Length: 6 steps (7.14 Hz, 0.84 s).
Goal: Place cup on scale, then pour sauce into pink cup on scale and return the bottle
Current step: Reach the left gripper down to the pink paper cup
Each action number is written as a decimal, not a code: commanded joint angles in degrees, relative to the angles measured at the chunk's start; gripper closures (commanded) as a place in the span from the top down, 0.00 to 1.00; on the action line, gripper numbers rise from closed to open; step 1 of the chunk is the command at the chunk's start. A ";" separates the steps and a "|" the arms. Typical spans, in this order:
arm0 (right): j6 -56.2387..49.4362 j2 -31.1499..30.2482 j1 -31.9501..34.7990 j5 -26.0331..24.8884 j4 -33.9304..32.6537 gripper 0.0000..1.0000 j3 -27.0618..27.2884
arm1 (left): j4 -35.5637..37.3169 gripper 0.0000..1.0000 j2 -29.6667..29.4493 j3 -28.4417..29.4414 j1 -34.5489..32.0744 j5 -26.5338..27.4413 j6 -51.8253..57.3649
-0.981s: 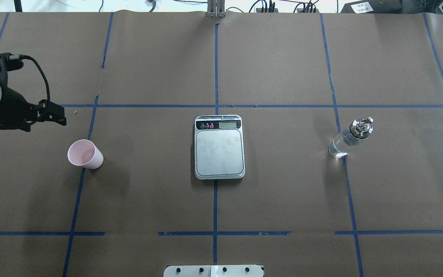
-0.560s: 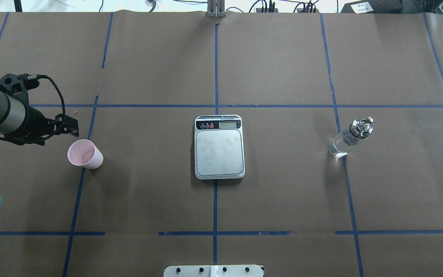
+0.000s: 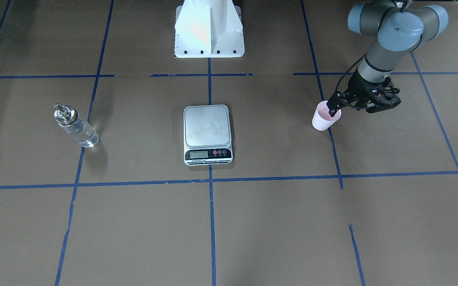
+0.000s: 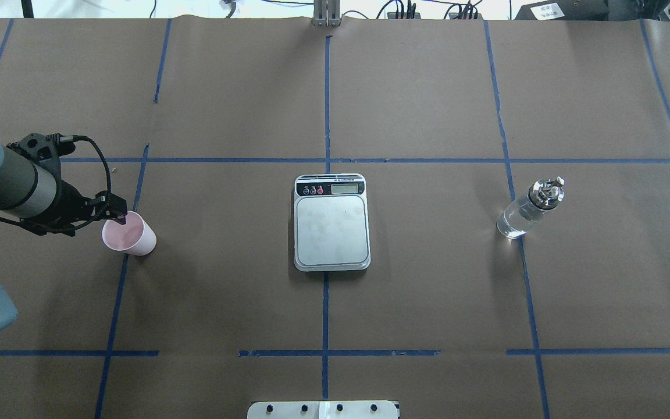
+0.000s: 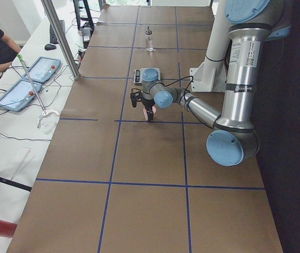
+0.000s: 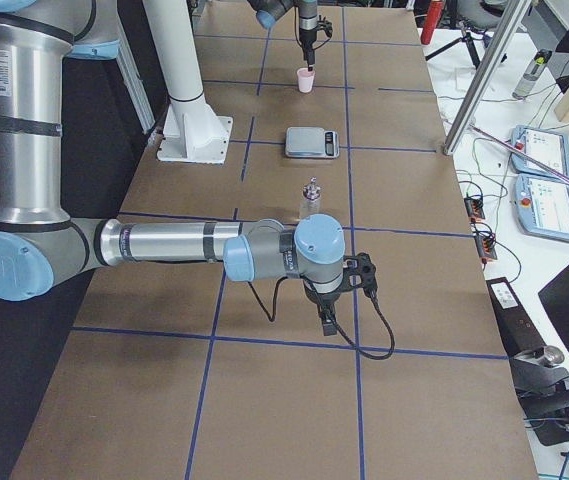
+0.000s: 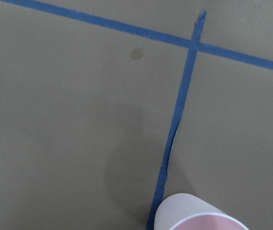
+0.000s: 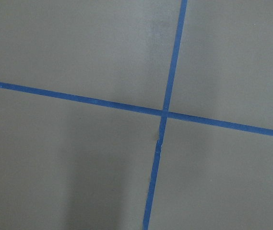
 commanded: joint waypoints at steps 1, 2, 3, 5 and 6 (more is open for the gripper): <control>0.25 0.26 -0.04 0.32 -0.45 1.00 -0.15 | -0.05 1.00 0.00 0.48 1.69 -0.10 -0.09; 0.25 0.61 -0.04 0.58 -0.55 1.00 -0.06 | 0.04 1.00 0.00 0.56 2.48 -0.01 -0.09; 0.25 0.61 -0.04 0.58 -0.64 1.00 -0.06 | 0.04 0.90 -0.09 0.91 2.75 -0.10 -0.18; 0.34 0.61 -0.04 0.58 -0.72 1.00 -0.15 | 0.04 0.16 -0.09 1.18 2.84 -0.28 0.00; 0.34 0.61 -0.04 0.58 -0.72 1.00 -0.15 | 0.04 0.00 -0.09 1.18 2.75 -0.36 0.17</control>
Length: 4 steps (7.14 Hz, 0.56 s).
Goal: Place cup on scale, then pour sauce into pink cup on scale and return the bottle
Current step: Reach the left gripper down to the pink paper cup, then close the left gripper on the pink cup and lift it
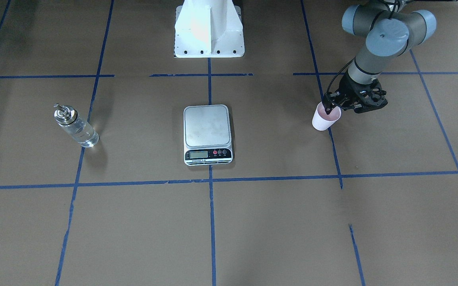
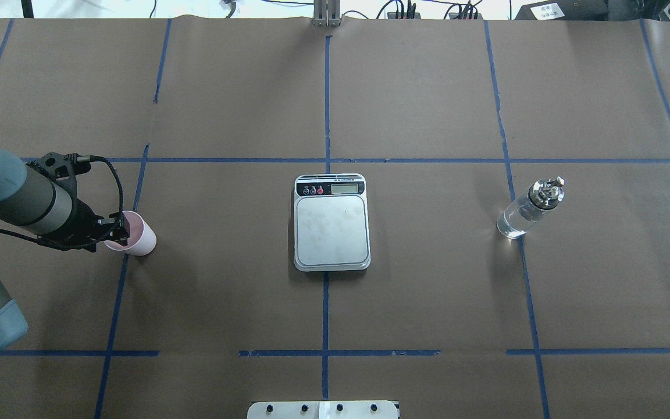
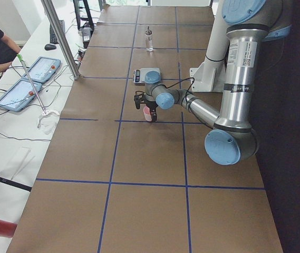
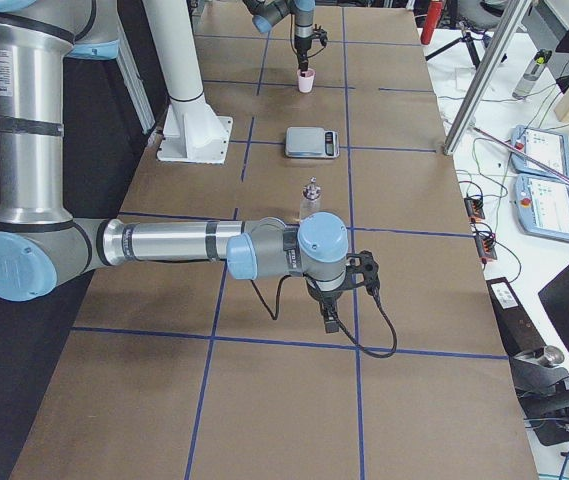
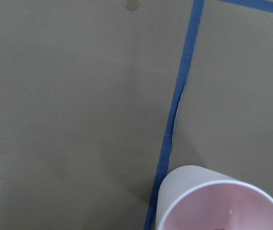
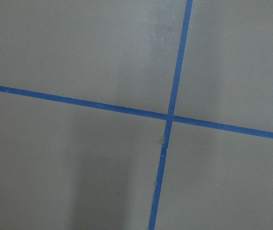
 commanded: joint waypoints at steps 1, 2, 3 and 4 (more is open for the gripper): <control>0.03 0.36 0.00 0.01 -0.02 1.00 -0.10 | 0.09 0.00 -0.03 -0.47 0.00 -0.51 0.09; 0.03 0.45 0.00 0.01 -0.02 1.00 -0.10 | 0.26 0.00 -0.20 -1.26 -0.17 -2.77 0.00; 0.03 0.53 0.00 0.01 -0.02 1.00 -0.01 | 1.31 0.00 0.23 -4.40 -1.05 -3.93 0.08; 0.03 0.53 0.00 0.01 -0.11 1.00 -0.01 | 7.24 0.00 -0.63 -7.91 -2.71 -3.94 0.52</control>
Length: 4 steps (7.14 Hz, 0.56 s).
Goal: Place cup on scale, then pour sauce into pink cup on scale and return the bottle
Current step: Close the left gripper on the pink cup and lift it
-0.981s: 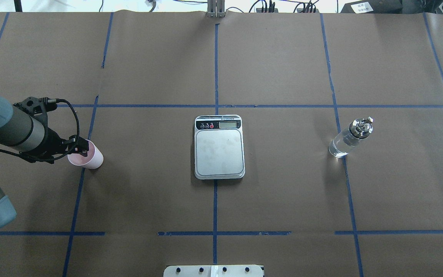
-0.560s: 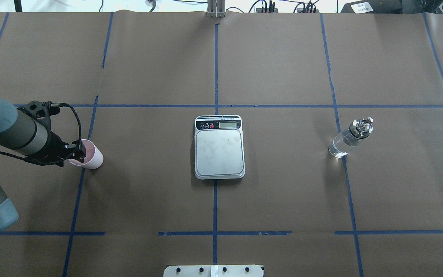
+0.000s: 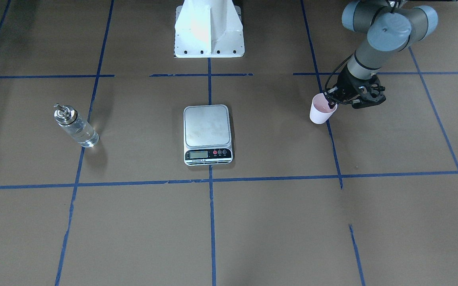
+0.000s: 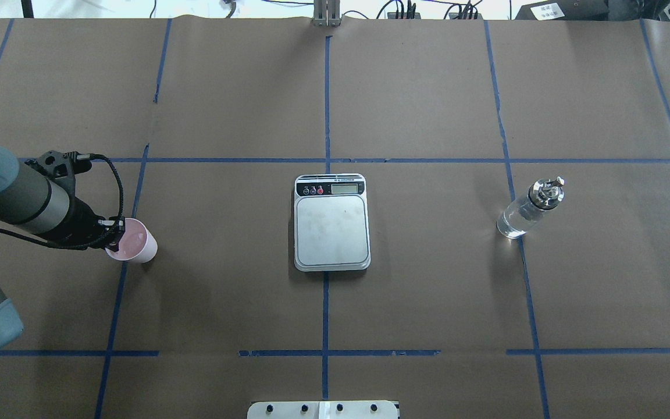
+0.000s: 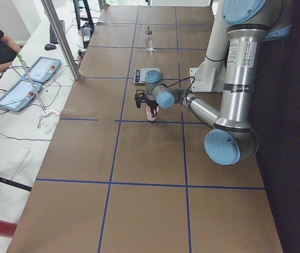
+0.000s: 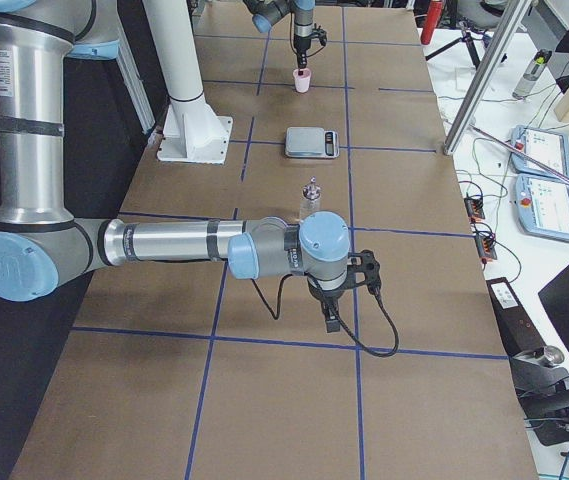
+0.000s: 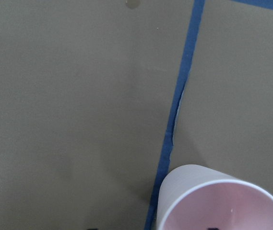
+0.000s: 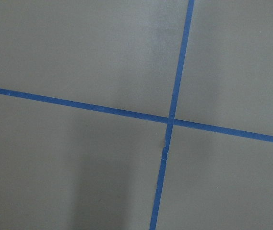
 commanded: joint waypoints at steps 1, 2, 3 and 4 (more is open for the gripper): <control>0.00 0.23 0.09 0.17 -0.07 1.00 0.04 | 13.26 0.00 -3.50 -7.54 -2.75 -0.90 0.45; 0.00 0.23 0.09 0.35 -0.07 1.00 0.04 | 23.27 0.00 -11.97 -7.92 -3.38 -0.90 0.45; 0.00 0.23 0.00 0.26 -0.16 1.00 0.04 | 32.24 0.00 -21.27 -7.06 -3.21 -0.98 0.19; -0.09 0.32 0.09 0.35 -1.03 1.00 0.30 | 32.85 0.00 -25.54 -5.31 -2.94 -3.25 -2.77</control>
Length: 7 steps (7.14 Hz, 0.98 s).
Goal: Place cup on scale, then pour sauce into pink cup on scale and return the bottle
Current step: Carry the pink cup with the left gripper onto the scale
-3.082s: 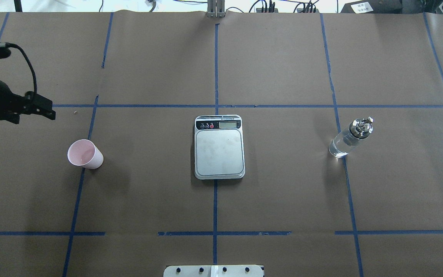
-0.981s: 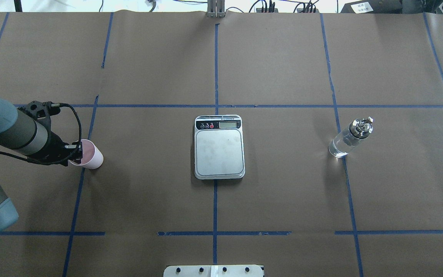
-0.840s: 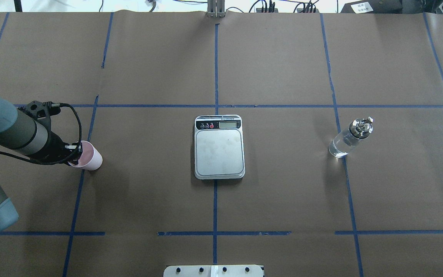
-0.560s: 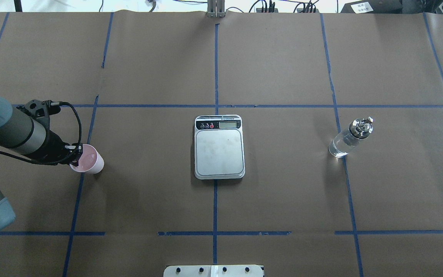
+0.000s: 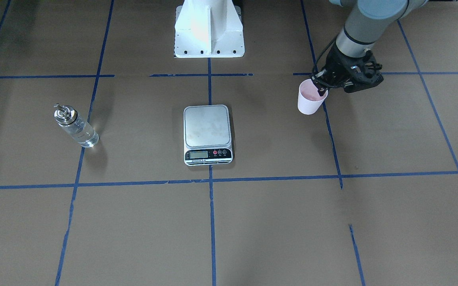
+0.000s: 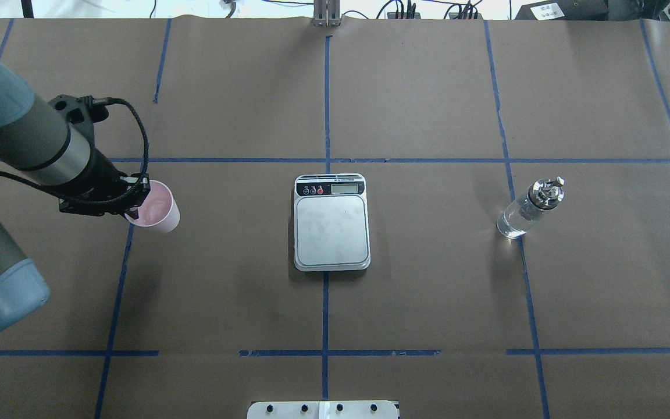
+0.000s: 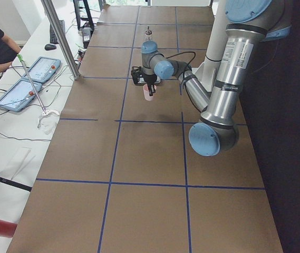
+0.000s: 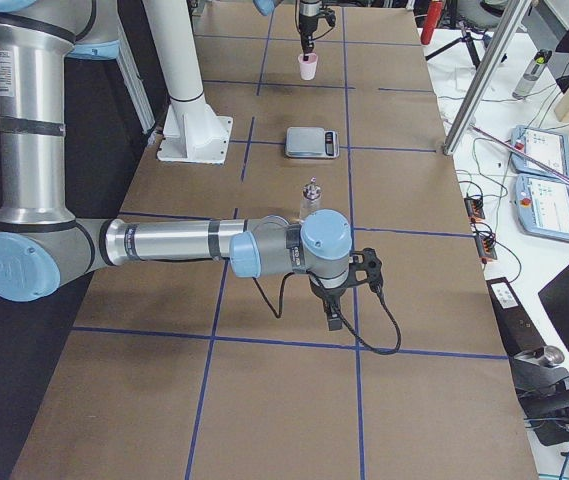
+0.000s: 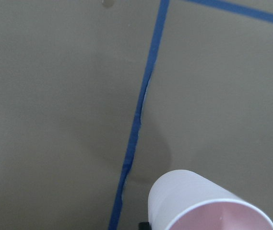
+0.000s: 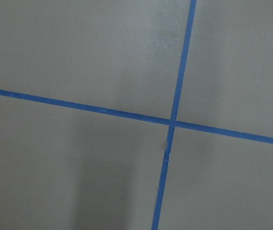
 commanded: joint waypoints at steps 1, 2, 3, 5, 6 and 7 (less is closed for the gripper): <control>0.02 0.07 0.04 0.07 -0.89 1.00 0.37 | 4.79 0.00 -12.93 5.19 0.44 -4.04 -9.91; -0.07 0.07 0.04 0.16 -0.98 1.00 0.54 | 3.83 0.00 -18.29 10.45 3.40 -3.62 -15.91; 0.02 0.07 0.04 0.16 -0.98 1.00 0.54 | 1.91 0.00 -21.39 13.98 7.34 0.99 -20.84; -0.07 0.07 0.04 0.24 -0.89 1.00 0.72 | -5.01 0.00 -26.05 23.53 10.37 3.32 -26.05; -0.07 0.07 0.04 0.16 -0.89 1.00 0.63 | -7.32 0.00 -26.34 25.08 11.33 4.37 -27.38; -0.07 0.07 0.04 0.16 -0.89 1.00 0.54 | -9.08 0.00 -26.43 26.22 12.12 4.64 -27.39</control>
